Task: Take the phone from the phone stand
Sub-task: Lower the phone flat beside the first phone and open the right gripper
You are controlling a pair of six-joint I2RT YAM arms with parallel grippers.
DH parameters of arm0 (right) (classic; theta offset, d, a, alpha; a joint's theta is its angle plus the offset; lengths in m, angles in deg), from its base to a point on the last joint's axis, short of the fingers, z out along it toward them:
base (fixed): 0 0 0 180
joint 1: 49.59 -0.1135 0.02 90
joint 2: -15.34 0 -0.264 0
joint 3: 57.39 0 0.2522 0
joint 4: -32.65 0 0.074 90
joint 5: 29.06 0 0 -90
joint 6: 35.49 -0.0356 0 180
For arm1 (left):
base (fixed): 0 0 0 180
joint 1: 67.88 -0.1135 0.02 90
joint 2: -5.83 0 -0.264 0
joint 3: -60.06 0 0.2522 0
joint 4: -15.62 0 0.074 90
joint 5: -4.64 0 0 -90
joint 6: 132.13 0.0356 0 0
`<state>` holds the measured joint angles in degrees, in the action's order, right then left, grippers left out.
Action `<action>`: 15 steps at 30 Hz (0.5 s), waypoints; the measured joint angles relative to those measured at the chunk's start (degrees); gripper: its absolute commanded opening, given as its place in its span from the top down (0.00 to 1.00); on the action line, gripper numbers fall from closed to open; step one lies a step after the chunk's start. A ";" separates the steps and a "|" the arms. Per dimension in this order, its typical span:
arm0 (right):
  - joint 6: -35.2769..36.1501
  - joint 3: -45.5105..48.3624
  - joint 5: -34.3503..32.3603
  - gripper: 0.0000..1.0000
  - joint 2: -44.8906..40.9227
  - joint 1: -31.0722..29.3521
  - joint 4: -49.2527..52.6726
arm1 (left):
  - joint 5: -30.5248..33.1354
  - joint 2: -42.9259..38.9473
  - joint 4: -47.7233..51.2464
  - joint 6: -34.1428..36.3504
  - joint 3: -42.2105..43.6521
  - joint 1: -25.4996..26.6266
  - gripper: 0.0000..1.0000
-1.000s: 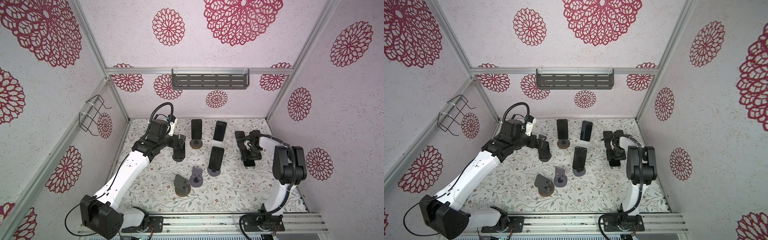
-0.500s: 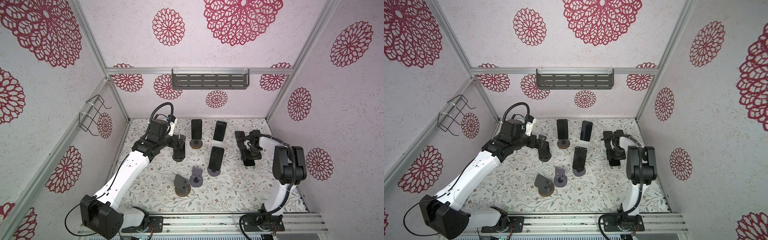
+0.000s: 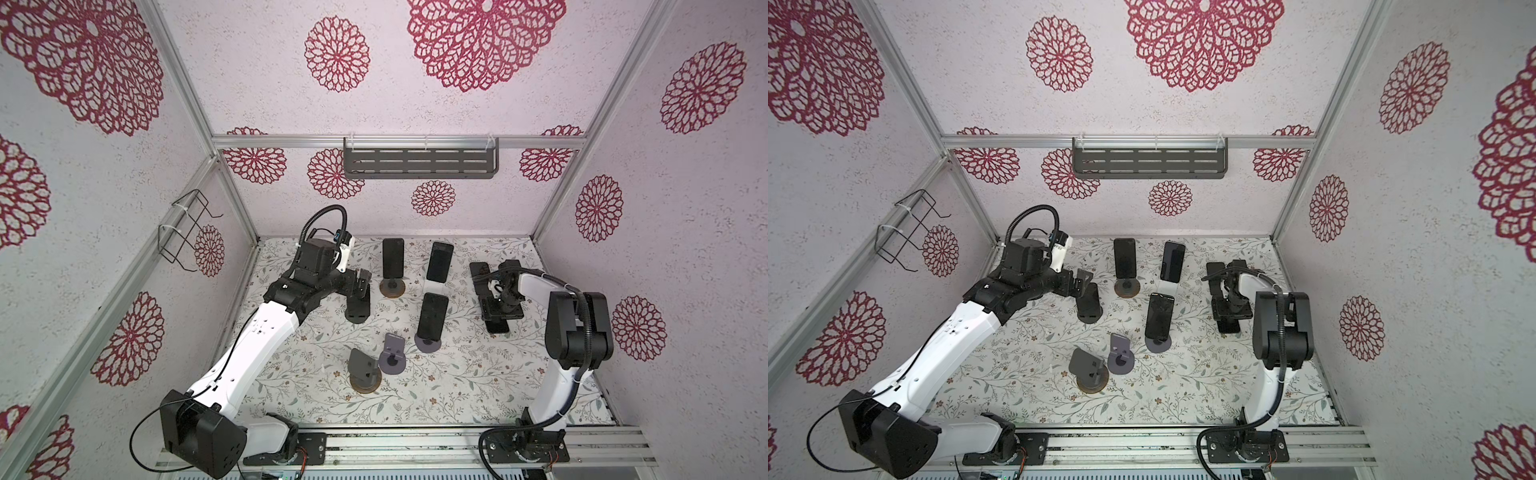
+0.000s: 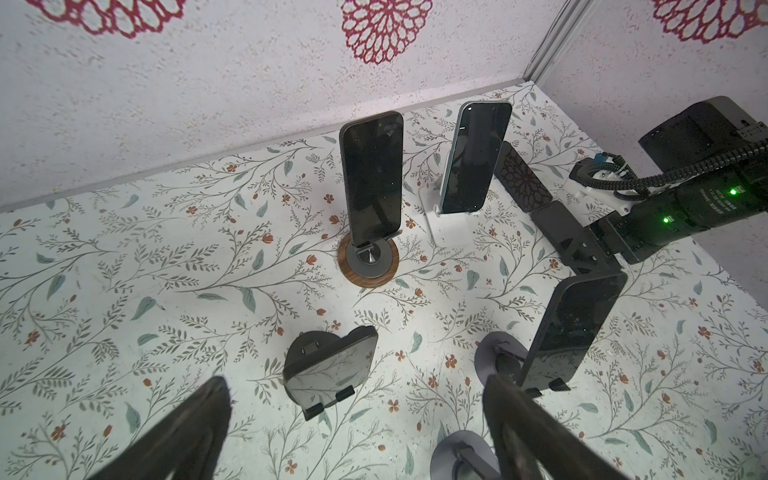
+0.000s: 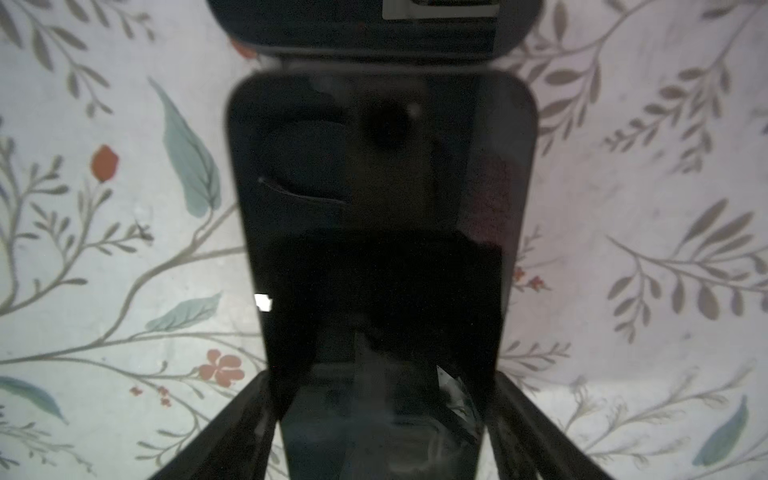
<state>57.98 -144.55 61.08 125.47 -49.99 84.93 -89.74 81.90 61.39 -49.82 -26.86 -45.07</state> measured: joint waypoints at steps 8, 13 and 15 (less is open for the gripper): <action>0.00 0.00 0.00 0.20 0.00 0.00 -0.17 | 0.00 0.00 0.00 0.17 0.00 0.00 0.01; 0.07 0.00 0.07 0.24 0.02 -0.07 -0.28 | 0.00 0.00 0.02 0.17 0.00 0.00 0.01; 0.09 0.00 0.09 0.26 0.02 -0.17 -0.28 | 0.00 0.00 0.02 0.20 0.00 0.00 0.01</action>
<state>58.07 -144.55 61.17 125.49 -50.17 84.65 -89.74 81.90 61.41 -49.62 -26.86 -45.07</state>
